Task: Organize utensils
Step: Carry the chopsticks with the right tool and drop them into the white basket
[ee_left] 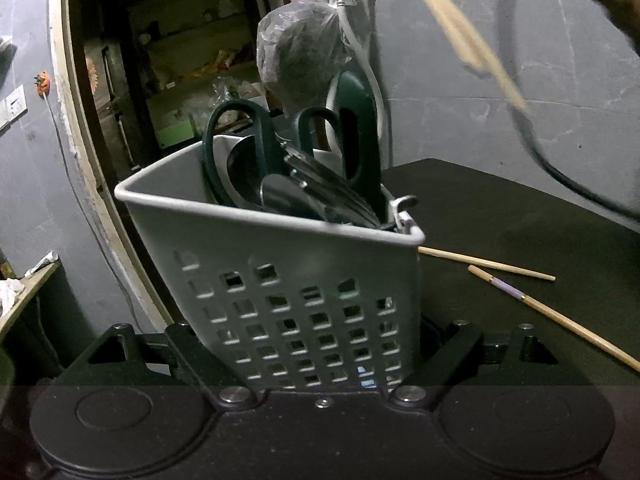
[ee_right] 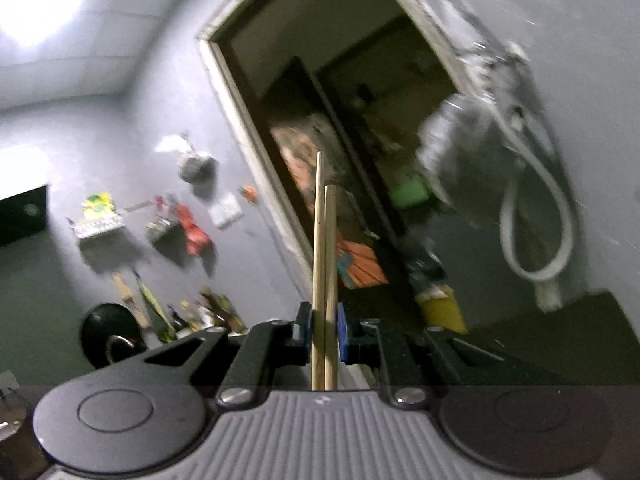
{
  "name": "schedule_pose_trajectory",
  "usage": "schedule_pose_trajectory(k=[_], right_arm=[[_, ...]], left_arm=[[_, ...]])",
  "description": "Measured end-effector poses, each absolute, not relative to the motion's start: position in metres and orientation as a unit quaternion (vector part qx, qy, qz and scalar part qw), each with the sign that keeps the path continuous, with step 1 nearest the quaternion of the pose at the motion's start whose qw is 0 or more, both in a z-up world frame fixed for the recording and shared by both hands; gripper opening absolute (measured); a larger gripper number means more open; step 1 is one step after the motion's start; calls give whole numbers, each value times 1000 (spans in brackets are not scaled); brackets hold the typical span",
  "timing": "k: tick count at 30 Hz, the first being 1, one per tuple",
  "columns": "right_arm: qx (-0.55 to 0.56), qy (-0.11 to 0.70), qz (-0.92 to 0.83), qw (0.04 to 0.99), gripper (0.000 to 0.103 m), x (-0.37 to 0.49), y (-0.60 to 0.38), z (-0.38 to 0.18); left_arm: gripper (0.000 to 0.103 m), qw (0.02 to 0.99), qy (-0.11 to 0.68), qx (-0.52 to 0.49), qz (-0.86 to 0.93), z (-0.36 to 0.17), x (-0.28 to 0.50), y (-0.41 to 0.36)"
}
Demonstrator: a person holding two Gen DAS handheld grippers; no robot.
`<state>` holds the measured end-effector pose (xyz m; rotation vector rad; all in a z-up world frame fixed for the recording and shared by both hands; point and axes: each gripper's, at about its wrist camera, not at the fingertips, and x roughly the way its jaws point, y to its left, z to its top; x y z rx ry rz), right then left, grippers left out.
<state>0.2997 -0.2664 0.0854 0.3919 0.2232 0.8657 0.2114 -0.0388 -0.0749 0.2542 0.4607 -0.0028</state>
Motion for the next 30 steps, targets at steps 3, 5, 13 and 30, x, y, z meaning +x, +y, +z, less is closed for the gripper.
schedule_pose_trajectory(k=[3,5,13,30], right_arm=[[183,86,437,876,14,306,-240,100],[178,79,449,872,14,309,-222,104],[167,69,482,858,15,317,-169,87],[105,67,462,878,15,287,-175,36]], left_arm=[[88,965,230,122,-6,-75,209,-37],[88,966,229,121,-7,-75,208,-36],[88,968,218,122,-16,-81,208,-33],[88,970,202,134,-29,-91,202,-29]])
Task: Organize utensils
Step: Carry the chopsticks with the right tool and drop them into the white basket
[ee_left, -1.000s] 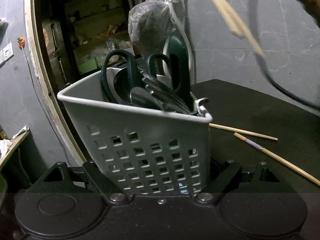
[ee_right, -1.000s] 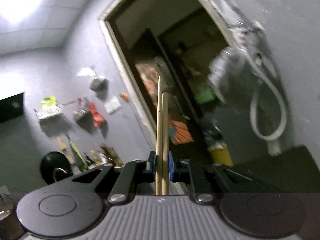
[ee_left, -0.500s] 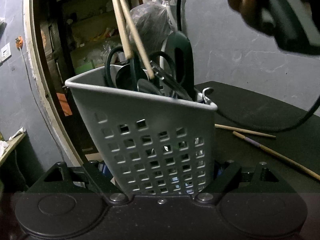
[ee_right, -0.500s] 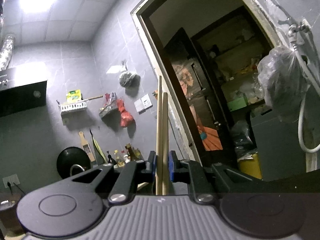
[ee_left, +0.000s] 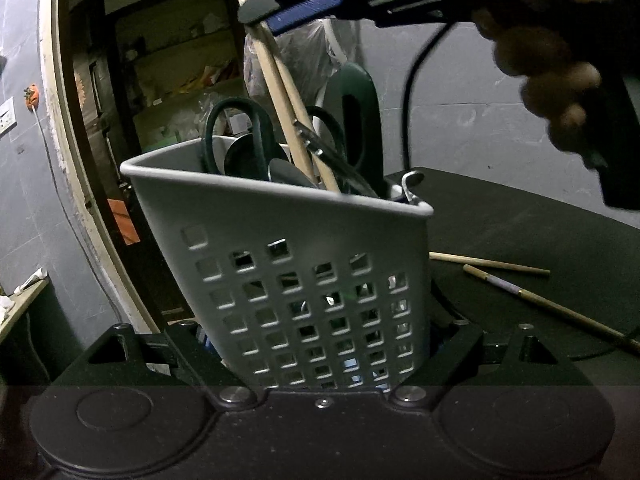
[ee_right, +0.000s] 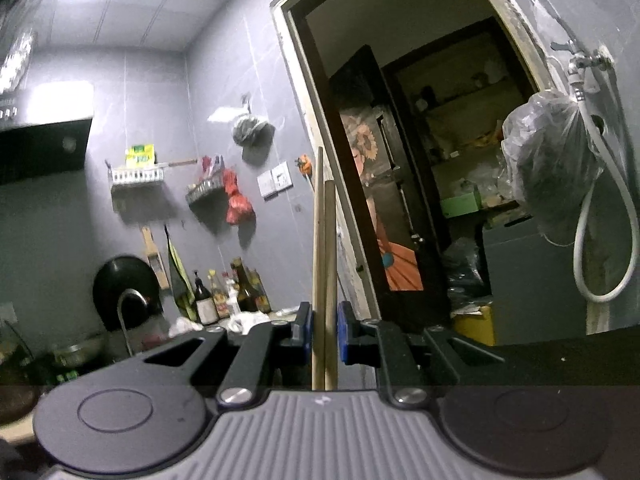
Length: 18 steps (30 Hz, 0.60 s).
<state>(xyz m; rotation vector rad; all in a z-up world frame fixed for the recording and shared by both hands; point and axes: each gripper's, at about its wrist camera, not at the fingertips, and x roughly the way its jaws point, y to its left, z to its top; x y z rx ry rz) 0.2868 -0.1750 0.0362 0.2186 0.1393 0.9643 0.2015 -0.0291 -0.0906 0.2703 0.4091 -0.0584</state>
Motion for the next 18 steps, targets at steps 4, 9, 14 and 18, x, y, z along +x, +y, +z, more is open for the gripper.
schedule_pose_trajectory(k=[4,9,14,18], right_arm=[[74,70,461,882,15,275,-174,30],[38,79,467,880,16,257,-172,22],[23,117,470,874,46,243,-179,20],[27,126,451,883,63,232,-191,30]], left_arm=[[88,970,202,136,-30,-90,202,-30],[88,970,200,137,-30,-92,203,-29],[88,968,209,136,-29,-88,204,-28],[88,965,220,137,-27,-81,206,-30]])
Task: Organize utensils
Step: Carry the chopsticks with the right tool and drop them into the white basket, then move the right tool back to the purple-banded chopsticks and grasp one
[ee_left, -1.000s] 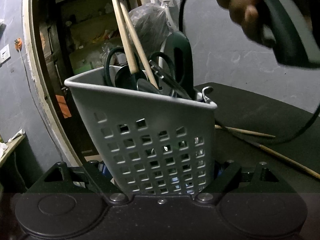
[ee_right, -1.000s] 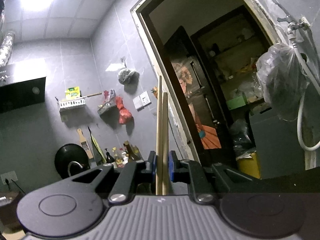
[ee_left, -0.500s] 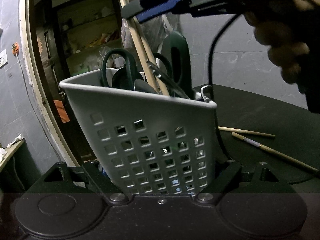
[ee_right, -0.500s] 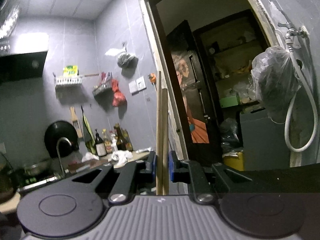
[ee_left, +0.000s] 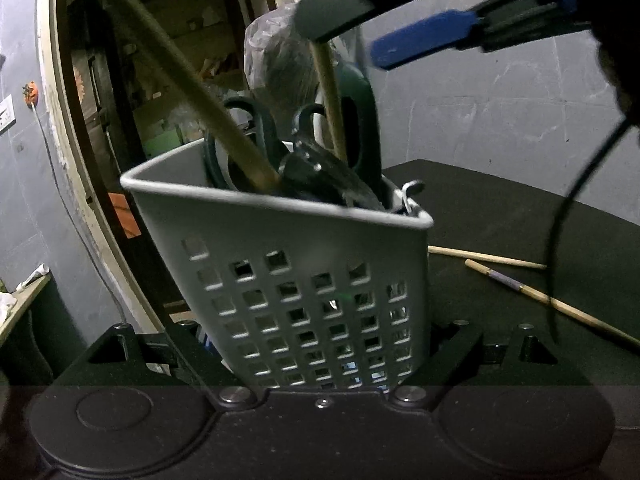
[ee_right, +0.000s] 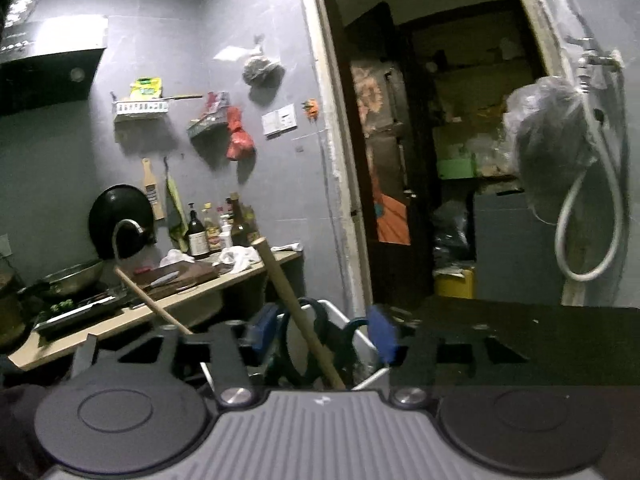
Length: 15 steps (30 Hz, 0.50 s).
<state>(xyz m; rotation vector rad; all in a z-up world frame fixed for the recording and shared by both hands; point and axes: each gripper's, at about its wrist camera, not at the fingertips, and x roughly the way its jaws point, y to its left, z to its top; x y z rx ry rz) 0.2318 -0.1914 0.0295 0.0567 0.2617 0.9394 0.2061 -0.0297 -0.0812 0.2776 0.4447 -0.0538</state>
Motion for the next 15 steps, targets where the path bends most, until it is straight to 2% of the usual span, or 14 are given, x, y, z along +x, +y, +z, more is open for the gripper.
schedule_pose_trajectory(k=[2,6,8,10,12,15], right_arm=[[38,135,443,886,65,227,-199,32],[51,153,433,887,75,219,-210,36],[50,159,421,892,83,209,-218,40],[57,169,389,904,96,199,-230,44],[69,188,342,918,102,191,-245,39],[74,243,275,927,103,183,-266,19]], left_arm=[[88,964,223,141,-27,-77,207,-31],[88,961,234,145,-27,-73,210,-32],[88,960,239,143,-26,-70,211,-32],[88,959,245,138,-23,-68,213,-32],[88,960,248,132,-20,-65,216,-34],[88,960,249,126,-18,-62,219,-32]])
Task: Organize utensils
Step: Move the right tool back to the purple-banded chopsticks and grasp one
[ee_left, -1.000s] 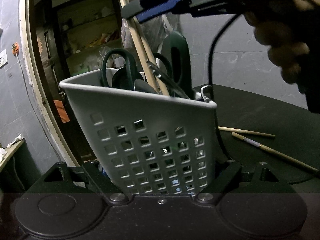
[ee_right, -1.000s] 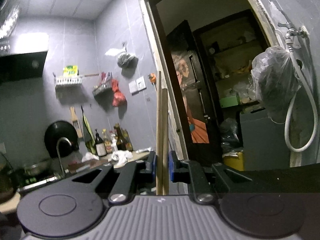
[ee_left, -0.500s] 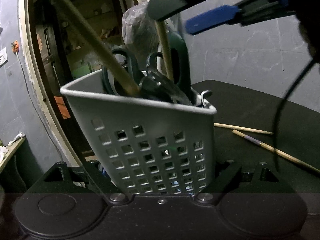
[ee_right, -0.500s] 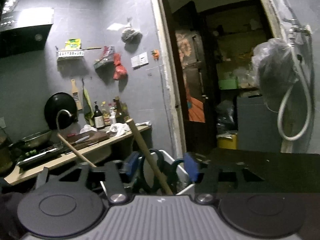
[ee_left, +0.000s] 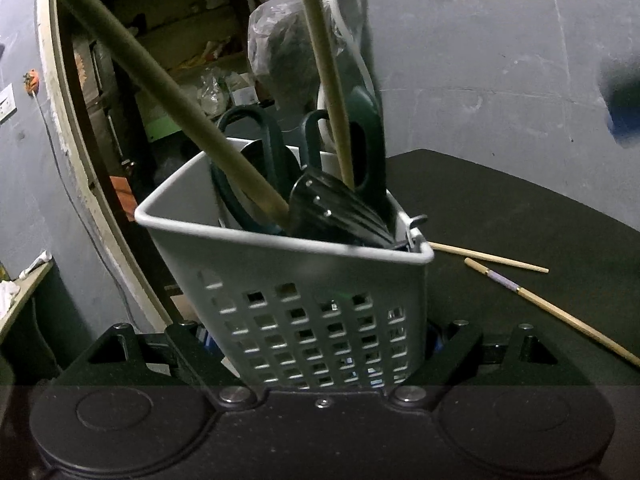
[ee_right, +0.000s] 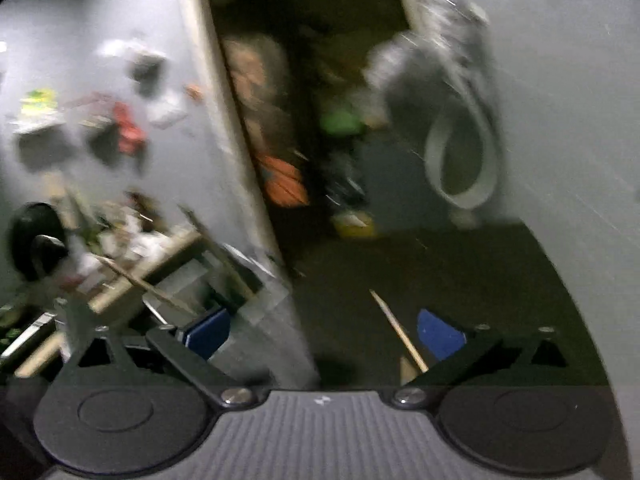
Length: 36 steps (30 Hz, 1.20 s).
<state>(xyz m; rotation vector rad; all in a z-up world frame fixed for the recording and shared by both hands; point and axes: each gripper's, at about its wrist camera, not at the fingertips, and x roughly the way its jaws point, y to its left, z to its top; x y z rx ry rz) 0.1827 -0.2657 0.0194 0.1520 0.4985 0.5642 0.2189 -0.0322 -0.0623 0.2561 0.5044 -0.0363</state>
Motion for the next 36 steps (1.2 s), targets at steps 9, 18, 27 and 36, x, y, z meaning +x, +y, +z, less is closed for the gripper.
schedule_pose_trajectory(k=[9,18,27,36], right_arm=[[35,394,176,901,103,187,-274,-53],[1,428,150,892,102,208,-259,-85],[-40,429,159,888,101,228,-238,-93],[-57,415,189,888,45,234,-231,-91]], left_arm=[[88,961,245,126,-14,-62,223,-33],[88,962,245,122,-13,-61,223,-33],[88,961,247,120,-5,-62,221,-36],[88,963,251,99,2,-60,219,-38]])
